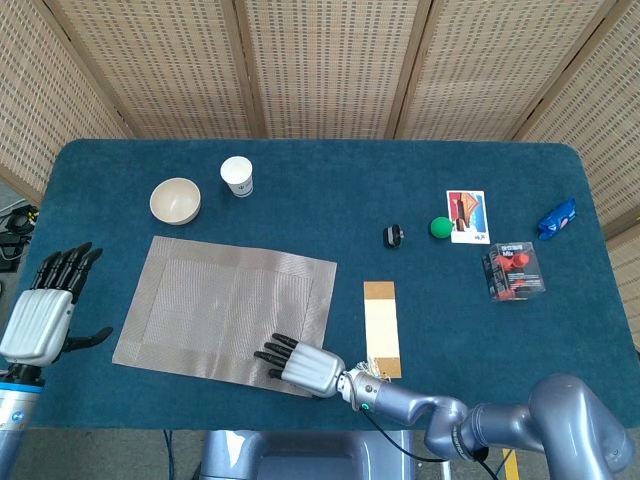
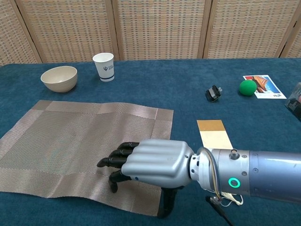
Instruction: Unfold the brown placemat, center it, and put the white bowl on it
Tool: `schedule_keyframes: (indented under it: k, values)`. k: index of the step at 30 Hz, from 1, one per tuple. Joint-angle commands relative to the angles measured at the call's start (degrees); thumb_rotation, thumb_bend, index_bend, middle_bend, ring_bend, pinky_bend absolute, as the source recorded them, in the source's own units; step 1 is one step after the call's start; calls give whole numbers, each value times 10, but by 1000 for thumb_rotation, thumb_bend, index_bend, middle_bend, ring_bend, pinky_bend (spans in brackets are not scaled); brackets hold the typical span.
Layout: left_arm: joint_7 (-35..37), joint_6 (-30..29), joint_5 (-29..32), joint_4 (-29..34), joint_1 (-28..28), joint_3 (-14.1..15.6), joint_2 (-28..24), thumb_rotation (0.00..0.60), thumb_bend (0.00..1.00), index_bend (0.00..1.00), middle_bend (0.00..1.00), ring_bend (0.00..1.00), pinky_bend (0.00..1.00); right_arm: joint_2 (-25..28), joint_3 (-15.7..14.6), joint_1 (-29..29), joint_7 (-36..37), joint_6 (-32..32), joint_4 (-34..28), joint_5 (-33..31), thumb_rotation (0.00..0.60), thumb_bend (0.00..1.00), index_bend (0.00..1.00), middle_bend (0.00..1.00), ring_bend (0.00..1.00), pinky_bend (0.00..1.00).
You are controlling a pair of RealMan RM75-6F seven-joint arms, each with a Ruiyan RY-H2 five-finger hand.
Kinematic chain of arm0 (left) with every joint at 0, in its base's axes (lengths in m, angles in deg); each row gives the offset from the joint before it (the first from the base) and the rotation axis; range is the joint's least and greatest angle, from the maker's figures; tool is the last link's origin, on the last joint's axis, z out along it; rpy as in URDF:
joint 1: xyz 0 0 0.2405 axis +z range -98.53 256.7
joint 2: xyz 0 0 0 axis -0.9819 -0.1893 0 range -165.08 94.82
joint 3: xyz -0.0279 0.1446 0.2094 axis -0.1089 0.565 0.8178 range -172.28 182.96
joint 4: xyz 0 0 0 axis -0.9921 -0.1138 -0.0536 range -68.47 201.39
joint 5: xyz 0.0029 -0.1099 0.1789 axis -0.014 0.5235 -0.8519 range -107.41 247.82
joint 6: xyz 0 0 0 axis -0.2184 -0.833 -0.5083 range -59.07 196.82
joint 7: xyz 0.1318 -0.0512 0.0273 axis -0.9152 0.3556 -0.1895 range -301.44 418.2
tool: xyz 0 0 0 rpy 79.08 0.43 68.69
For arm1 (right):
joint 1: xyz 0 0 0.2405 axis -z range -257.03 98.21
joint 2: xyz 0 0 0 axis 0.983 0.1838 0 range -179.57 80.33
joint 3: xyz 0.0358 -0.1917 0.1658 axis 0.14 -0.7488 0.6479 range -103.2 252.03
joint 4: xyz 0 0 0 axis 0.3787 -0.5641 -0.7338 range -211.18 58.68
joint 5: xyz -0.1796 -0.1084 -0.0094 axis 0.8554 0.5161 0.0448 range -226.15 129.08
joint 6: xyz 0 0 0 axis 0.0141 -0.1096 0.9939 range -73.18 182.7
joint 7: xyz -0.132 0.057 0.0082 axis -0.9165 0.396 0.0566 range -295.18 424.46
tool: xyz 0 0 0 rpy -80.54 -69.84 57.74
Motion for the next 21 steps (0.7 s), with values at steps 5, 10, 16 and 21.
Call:
schedule_keyframes:
  k: [5,10,16,21]
  values:
    - [2,0,-2,1,1,0,-1,600,0,0,0,0,0,3,1,-2,-1,-6,-3,-3,600,361,299,0,0,0]
    - [4,0,-4,2,2,0,-3,600,0,0,0,0,0,7,-4,-3,-5,-7,-5,-5,600,458,285,0,0,0]
    - [4,0,-8,3,3,1,-4,600,0,0,0,0,0,14,-10,-4,-8,-8,-14,-7,600,510,283,0,0,0]
    - [5,0,-11,4,4,2,-5,600,0,0,0,0,0,28,-18,-5,-12,-5,-25,-7,600,537,325,0,0,0]
